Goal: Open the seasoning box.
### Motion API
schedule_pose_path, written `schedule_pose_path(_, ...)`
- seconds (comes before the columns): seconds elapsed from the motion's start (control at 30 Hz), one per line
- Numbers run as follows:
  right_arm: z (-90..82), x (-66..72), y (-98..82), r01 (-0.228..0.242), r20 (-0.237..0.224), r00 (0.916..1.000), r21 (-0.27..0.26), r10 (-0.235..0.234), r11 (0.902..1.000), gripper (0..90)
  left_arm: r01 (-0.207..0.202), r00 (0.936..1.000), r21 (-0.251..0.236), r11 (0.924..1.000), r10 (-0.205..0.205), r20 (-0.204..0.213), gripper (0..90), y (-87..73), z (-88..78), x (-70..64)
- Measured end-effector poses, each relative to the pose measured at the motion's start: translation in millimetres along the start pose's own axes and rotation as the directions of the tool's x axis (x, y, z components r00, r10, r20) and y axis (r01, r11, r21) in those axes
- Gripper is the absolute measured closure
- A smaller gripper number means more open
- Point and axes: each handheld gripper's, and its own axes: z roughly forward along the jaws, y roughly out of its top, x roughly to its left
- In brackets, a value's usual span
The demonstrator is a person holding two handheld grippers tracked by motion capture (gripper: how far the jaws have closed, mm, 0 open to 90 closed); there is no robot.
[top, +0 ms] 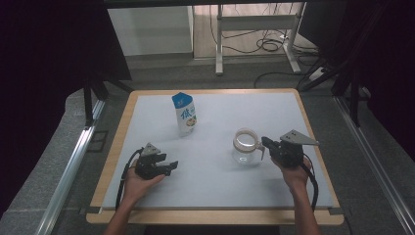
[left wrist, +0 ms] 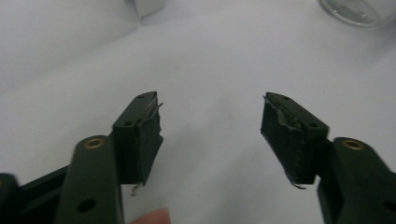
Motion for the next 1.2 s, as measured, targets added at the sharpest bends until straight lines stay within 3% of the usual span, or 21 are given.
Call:
schedule_pose_path(0.17, 0.7, 1.2, 0.2, 0.000, 0.006, 1.0000, -0.001, 0.000, 1.0000, 89.5, -0.016, 0.9995, -0.028, 0.9995, 0.017, 0.027, 55.1, 0.3, -1.3, -2.4)
schedule_pose_path(0.2, 0.3, 1.0, 0.1, 0.001, 0.006, 1.0000, -0.001, -0.001, 1.0000, 89.6, -0.017, 0.9989, -0.037, 0.9992, 0.019, 0.044, 63.4, 2.7, -1.7, -5.4)
schedule_pose_path(0.37, 0.7, -0.8, -0.3, -0.012, -0.005, 0.9999, -0.004, 0.012, 0.9999, 89.6, -0.031, 0.9966, -0.021, 0.9993, 0.032, 0.076, 81.7, 11.0, 4.2, -10.8)
schedule_pose_path(0.5, 0.3, -0.7, -0.9, -0.016, -0.005, 0.9999, -0.006, 0.016, 0.9999, 89.6, -0.039, 0.9936, -0.016, 0.9991, 0.041, 0.105, 89.2, 22.8, 15.0, -16.8)
schedule_pose_path(0.8, -1.2, -2.1, -2.5, -0.028, -0.011, 0.9996, -0.010, 0.028, 0.9996, 89.5, -0.094, 0.9805, -0.021, 0.9953, 0.097, 0.171, 90.0, 51.6, 39.1, -39.0)
schedule_pose_path(1.2, -1.8, -2.3, -3.6, -0.036, -0.012, 0.9993, -0.016, 0.036, 0.9992, 89.4, -0.131, 0.9676, -0.083, 0.9880, 0.145, 0.206, 90.0, 84.3, 57.5, -64.9)
